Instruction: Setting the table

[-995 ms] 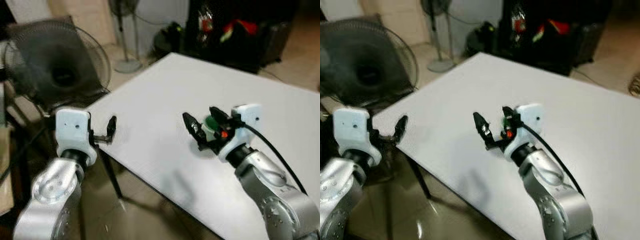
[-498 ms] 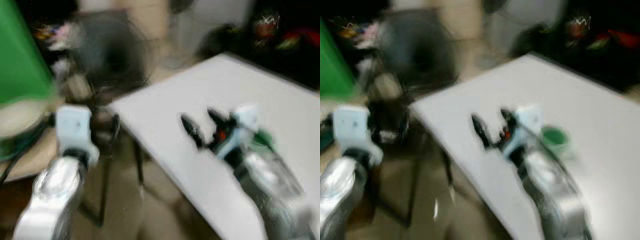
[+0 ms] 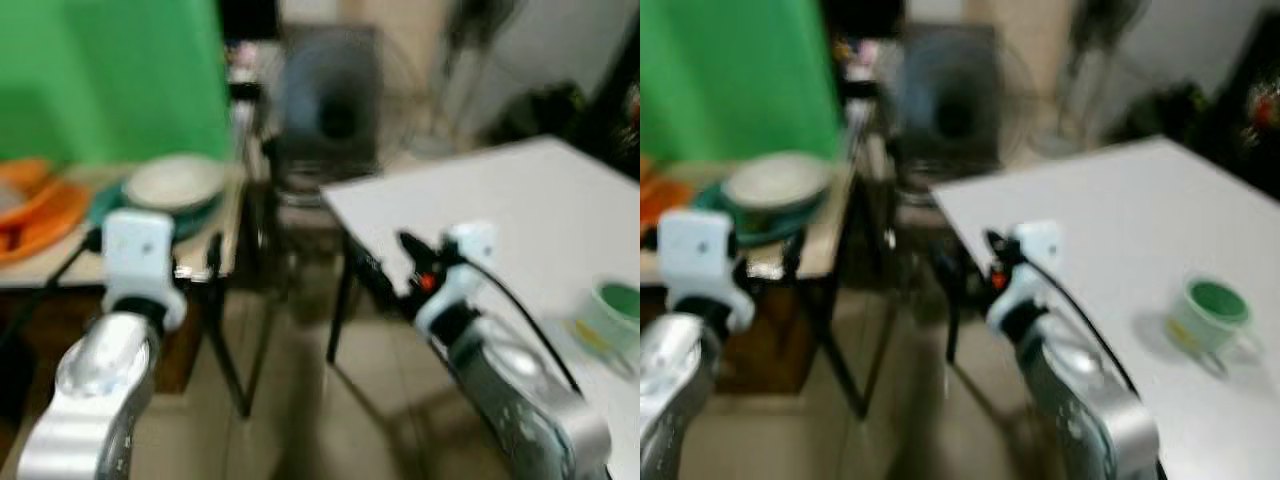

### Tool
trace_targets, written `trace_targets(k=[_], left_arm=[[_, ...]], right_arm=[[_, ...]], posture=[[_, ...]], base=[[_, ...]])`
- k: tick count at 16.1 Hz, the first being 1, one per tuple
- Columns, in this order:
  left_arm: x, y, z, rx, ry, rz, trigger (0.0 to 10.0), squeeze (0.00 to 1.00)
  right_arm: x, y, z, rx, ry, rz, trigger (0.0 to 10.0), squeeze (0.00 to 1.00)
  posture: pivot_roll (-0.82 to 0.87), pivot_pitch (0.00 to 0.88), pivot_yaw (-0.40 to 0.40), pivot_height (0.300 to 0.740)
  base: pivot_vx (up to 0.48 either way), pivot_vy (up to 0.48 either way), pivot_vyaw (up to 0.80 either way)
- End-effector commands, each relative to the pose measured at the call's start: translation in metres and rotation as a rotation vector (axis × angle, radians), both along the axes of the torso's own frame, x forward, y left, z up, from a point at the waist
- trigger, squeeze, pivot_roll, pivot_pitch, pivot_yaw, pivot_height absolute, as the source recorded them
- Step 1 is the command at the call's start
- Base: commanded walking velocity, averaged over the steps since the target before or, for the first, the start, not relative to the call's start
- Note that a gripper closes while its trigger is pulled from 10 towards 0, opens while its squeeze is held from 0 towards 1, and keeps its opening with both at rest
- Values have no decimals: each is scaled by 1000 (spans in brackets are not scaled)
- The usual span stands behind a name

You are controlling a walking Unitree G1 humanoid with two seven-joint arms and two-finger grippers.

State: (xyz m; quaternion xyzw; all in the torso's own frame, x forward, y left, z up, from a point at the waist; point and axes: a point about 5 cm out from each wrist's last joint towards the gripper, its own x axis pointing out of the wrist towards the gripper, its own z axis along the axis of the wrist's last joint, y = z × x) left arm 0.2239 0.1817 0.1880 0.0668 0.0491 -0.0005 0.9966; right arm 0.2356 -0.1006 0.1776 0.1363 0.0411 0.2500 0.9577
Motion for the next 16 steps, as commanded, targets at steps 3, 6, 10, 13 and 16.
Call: trace_targets(k=[3,6,10,13,16], left_arm=[[0,-4,1,0,-4,-30,10000,0],[1,-2,2,22,-9,-31,10000,0],[0,-2,-1,35,5,-39,10000,0],[0,-5,-3,18,-10,-57,10000,0],[-1,-6,-4,3,-8,-75,10000,0]], right_arm=[[1,-7,0,-8,-6,-44,10000,1000],[3,-13,-5,-5,16,-105,10000,1000],[4,-18,-16,-46,51,-153,10000,1000],[8,-19,-23,-80,69,-174,10000,1000],[14,-20,-27,-92,81,-187,10000,1000]], posture=[[-43,0,29,740],[-46,0,34,740],[-42,0,36,740],[-37,0,31,740],[-36,0,29,740]], base=[[0,480,800],[0,320,419],[0,0,0],[0,0,0],[0,0,0]])
